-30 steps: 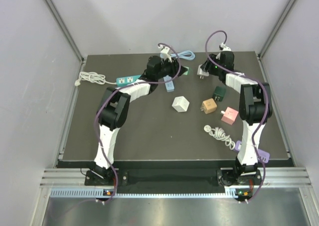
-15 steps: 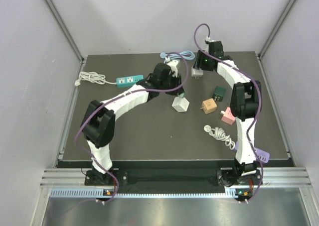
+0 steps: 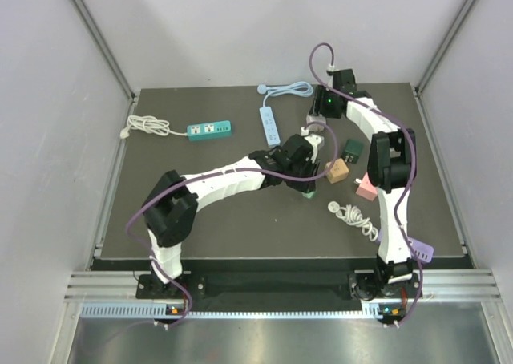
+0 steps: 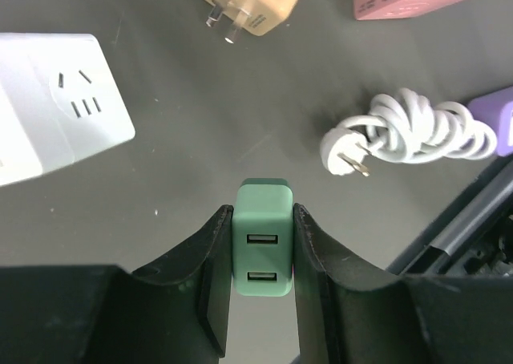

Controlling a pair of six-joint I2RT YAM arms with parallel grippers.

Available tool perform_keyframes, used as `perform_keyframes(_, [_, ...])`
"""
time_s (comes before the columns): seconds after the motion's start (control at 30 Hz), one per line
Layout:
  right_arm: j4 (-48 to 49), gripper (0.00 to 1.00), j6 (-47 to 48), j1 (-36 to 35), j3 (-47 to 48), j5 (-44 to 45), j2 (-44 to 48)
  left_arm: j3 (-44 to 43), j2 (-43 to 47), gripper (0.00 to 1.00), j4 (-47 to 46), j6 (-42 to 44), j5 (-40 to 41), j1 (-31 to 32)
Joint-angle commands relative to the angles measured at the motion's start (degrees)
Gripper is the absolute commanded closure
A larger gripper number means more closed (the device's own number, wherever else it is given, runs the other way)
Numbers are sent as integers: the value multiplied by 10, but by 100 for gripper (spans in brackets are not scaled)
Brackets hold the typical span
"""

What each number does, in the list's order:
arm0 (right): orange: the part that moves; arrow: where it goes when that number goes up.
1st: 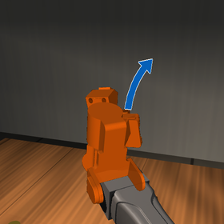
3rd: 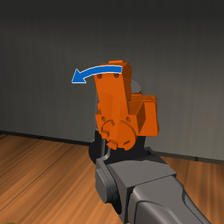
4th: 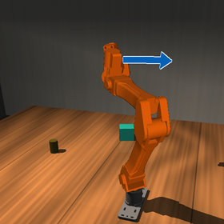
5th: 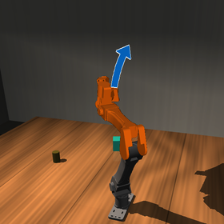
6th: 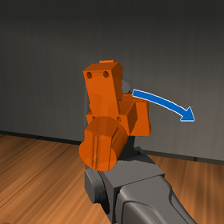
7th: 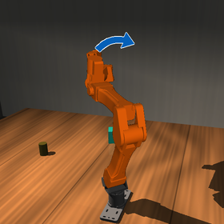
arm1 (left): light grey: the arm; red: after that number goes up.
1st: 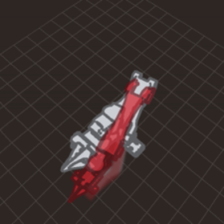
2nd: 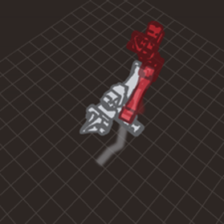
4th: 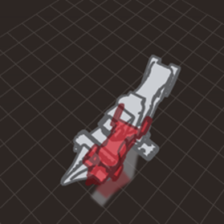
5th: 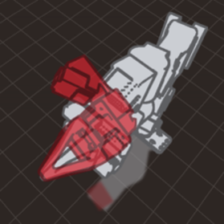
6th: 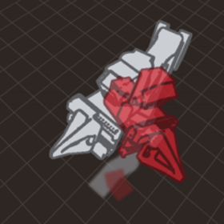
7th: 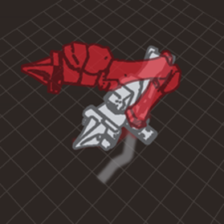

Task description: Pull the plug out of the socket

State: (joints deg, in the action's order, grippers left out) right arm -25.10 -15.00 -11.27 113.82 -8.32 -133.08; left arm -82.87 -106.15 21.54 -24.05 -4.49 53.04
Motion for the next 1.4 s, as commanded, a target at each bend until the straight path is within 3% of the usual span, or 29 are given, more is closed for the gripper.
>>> perform_keyframes(0.0, [3, 66, 7, -9, 32, -14, -9, -36, -25, 100, 6, -12, 13, -3])
perform_keyframes(0.27, [36, 46, 15, -9, 9, -32, 14, -80, -81, 98, 36, 1, 23, -5])
perform_keyframes(0.33, [58, 40, 13, -9, -11, -35, 22, -91, -90, 85, 40, 8, 29, -5])
perform_keyframes(0.37, [64, 38, 13, -9, -16, -38, 26, -92, -92, 70, 40, 11, 31, -5])
perform_keyframes(0.5, [80, 33, 15, -9, -32, -46, 38, -95, -85, 49, 37, 23, 41, -6])
perform_keyframes(0.53, [84, 33, 16, -9, -35, -47, 40, -96, -83, 26, 37, 29, 62, -7])
perform_keyframes(0.6, [88, 30, 16, -9, -40, -46, 44, -97, -75, 6, 37, 33, 67, -9])
perform_keyframes(0.77, [88, 23, 16, -9, -49, -28, 53, -89, -27, 2, 52, 43, 117, -19])
perform_keyframes(0.93, [78, 12, 20, -9, -49, -6, 60, 19, 87, 2, 37, 37, 137, -50])
perform_keyframes(1.07, [62, 1, 23, -10, -52, 30, 77, 121, 230, 1, 13, 26, 151, -69])
perform_keyframes(1.37, [8, 0, 17, -38, -105, 144, 164, 314, 489, 1, 49, -7, 132, -121])
